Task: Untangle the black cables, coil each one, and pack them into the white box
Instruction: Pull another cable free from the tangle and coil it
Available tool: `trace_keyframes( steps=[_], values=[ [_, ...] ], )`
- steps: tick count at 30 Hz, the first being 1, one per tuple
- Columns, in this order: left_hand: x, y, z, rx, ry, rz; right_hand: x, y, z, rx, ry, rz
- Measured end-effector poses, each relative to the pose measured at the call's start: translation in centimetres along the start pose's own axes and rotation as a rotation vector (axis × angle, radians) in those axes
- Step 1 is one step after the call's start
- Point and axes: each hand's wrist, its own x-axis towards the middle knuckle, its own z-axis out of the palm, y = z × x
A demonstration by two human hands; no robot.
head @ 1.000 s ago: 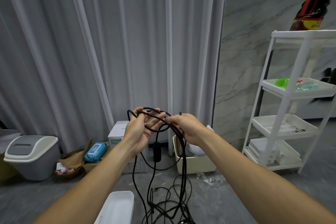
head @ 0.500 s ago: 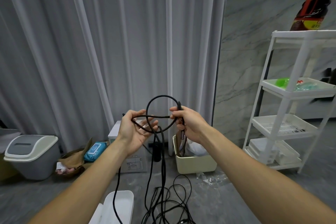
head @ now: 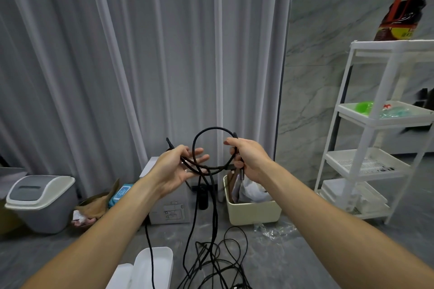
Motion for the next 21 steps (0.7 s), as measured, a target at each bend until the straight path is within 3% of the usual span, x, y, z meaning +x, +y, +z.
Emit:
trace_keyframes(
  steps=[7,13,18,21],
  values=[
    [-0.6,0.2,0.9,-0.300,0.003,0.067,-0.9,-0.2,0.1,-0.316,0.049,0.043],
    [-0.6,-0.2,0.4,-0.439,-0.022,0.083,-1.3,-0.9,0.9,-0.049,-0.004,0.149],
    [0.2,-0.1,-0.1,-0.169,0.141,-0.018,-1.0,-0.9,1.0,0.163,0.029,0.078],
    [-0.1,-0.4,-0.4,0.015,0.158,-0.061,-1.2,-1.2,0.9,0.265,-0.012,0.057]
  ],
)
